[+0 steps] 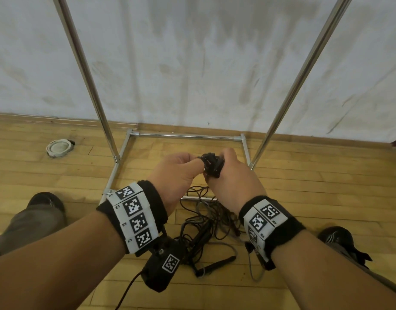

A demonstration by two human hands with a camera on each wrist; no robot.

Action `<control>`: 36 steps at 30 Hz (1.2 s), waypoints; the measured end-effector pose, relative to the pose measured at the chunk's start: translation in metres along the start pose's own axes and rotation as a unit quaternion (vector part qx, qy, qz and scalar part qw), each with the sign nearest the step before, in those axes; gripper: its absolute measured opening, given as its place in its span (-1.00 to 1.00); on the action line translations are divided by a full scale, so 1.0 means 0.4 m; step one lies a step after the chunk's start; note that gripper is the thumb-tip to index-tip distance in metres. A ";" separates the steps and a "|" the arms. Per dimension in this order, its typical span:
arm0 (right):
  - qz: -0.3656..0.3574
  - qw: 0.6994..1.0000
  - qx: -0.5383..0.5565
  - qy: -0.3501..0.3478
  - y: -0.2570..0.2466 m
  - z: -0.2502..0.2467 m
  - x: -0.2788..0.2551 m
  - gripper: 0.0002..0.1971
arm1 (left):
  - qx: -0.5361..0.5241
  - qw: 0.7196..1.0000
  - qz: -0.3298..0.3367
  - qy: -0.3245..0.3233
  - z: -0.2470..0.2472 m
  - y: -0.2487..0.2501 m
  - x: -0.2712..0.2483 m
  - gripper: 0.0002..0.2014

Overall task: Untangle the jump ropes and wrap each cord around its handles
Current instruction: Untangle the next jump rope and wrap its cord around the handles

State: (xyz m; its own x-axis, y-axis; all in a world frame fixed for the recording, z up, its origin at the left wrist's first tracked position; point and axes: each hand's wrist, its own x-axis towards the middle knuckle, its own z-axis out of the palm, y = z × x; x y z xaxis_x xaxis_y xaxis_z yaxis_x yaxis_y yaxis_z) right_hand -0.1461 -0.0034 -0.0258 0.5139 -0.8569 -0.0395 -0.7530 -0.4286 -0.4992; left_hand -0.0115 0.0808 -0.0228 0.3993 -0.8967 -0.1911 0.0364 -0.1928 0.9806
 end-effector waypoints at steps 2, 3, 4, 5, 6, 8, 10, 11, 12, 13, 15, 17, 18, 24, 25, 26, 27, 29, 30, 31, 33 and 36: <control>0.012 1.000 -0.008 -0.007 0.016 0.005 0.010 -0.62 | 0.029 0.999 0.009 -0.017 0.001 -0.002 -0.005 -0.71; 0.020 1.000 -0.007 -0.011 0.022 0.007 0.015 -0.64 | 0.043 0.999 0.016 -0.022 0.001 -0.004 -0.005 -0.71; 0.028 0.999 -0.001 -0.016 0.028 0.009 0.021 -0.65 | 0.050 0.998 0.022 -0.024 0.002 -0.006 -0.005 -0.71; 0.035 0.999 0.008 -0.023 0.034 0.010 0.026 -0.66 | 0.052 0.998 0.025 -0.024 0.004 -0.007 -0.005 -0.71; 0.039 0.999 0.018 -0.029 0.040 0.010 0.030 -0.66 | 0.053 0.998 0.026 -0.021 0.006 -0.007 -0.006 -0.71; 0.035 0.998 0.033 -0.034 0.049 0.008 0.033 -0.65 | 0.056 0.998 0.020 -0.014 0.012 -0.005 -0.006 -0.80; 0.025 0.998 0.050 -0.035 0.054 0.007 0.031 -0.60 | 0.046 0.999 0.017 -0.009 0.015 -0.002 -0.007 -0.88; 0.021 0.997 0.059 -0.035 0.053 0.006 0.028 -0.56 | 0.036 0.999 0.013 -0.002 0.016 -0.003 -0.005 -0.88; 0.015 0.997 0.065 -0.035 0.050 0.005 0.025 -0.50 | 0.026 1.000 0.007 0.007 0.016 -0.006 -0.003 -0.88; 0.003 0.997 0.069 -0.039 0.045 0.002 0.022 -0.43 | 0.019 1.000 0.002 0.015 0.014 -0.010 0.001 -0.87; -0.033 0.993 0.086 -0.076 0.031 -0.005 0.012 -0.31 | -0.003 1.000 -0.008 0.017 0.008 -0.021 0.011 -0.82; -0.038 0.978 0.160 -0.130 0.015 -0.016 0.000 -0.34 | -0.044 0.999 -0.019 -0.002 -0.003 -0.021 0.016 -0.82; -0.018 0.965 0.217 -0.145 0.007 -0.021 -0.006 -0.39 | -0.052 0.998 -0.018 -0.010 -0.009 -0.018 0.015 -0.84; 0.032 0.955 0.292 -0.049 -0.011 -0.015 -0.010 -0.53 | 0.093 0.994 0.048 -0.037 -0.003 0.002 -0.012 -0.88; 0.028 0.955 0.293 -0.026 -0.011 -0.012 -0.008 -0.57 | 0.117 0.991 0.055 -0.037 0.000 0.007 -0.017 -0.89; 0.024 0.955 0.295 -0.008 -0.010 -0.010 -0.007 -0.59 | 0.132 0.989 0.059 -0.036 0.002 0.012 -0.021 -0.90; 0.019 0.955 0.297 0.005 -0.009 -0.008 -0.007 -0.60 | 0.140 0.988 0.061 -0.034 0.003 0.017 -0.025 -0.90; 0.007 0.957 0.289 0.027 -0.008 -0.004 -0.007 -0.58 | 0.141 0.987 0.065 -0.032 0.002 0.024 -0.029 -0.88; 0.003 0.960 0.278 0.037 -0.008 -0.003 -0.007 -0.56 | 0.141 0.987 0.069 -0.036 0.002 0.026 -0.031 -0.88; 0.001 0.963 0.267 0.046 -0.009 -0.001 -0.007 -0.54 | 0.142 0.986 0.072 -0.040 0.004 0.028 -0.032 -0.87; -0.003 0.966 0.252 0.064 -0.008 0.001 -0.006 -0.51 | 0.138 0.987 0.072 -0.046 0.009 0.031 -0.033 -0.88; -0.012 0.967 0.240 0.088 -0.011 0.002 -0.004 -0.51 | 0.106 0.992 0.059 -0.047 0.010 0.030 -0.027 -0.88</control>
State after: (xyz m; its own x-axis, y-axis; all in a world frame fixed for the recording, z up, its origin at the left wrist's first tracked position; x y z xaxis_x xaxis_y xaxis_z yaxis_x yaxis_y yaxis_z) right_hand -0.1434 -0.0001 -0.0242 0.4191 -0.9019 0.1047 -0.4428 -0.3037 -0.8436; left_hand -0.0191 0.0864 -0.0090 0.3017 -0.9492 -0.0894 -0.2027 -0.1555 0.9668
